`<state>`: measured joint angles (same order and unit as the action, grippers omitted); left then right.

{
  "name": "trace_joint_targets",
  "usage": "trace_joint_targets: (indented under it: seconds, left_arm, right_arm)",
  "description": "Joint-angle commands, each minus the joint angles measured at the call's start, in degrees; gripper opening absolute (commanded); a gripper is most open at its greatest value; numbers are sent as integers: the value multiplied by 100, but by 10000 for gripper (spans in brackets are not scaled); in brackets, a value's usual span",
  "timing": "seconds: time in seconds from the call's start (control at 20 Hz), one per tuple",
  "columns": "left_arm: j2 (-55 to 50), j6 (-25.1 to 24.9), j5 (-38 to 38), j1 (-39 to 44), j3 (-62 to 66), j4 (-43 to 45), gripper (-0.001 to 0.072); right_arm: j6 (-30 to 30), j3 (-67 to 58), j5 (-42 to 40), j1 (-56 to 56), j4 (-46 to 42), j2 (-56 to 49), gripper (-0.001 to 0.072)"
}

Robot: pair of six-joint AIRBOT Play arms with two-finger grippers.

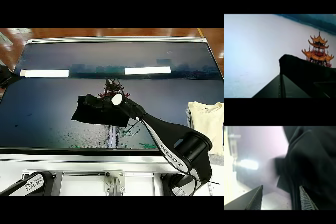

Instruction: Fold the shirts.

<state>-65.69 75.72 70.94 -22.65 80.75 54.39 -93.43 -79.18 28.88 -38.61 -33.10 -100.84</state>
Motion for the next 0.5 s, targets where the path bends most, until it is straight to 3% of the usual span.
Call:
trace_joint_targets:
  seconds: [0.0, 0.15, 0.3, 0.4, 0.45]
  left_arm:
    - [0, 0, -44, 55, -9, 2, 35]
    - [0, 0, -42, 55, -9, 4, 35]
    - [0, -2, -42, 52, -9, 4, 35]
    - [0, 0, -42, 55, -9, 4, 35]
    - [0, 0, -42, 55, -9, 4, 35]
  right_arm:
    - [424, -4, 634, 129, -74, 70, 578]
    - [492, -2, 1945, 881, -1043, 378, 578]
    - [11, -2, 3180, 2011, -2468, 835, 585]
    - [-214, 2, 4065, 2719, -3106, 916, 666]
    - [-208, 22, 4409, 2951, -3150, 861, 668]
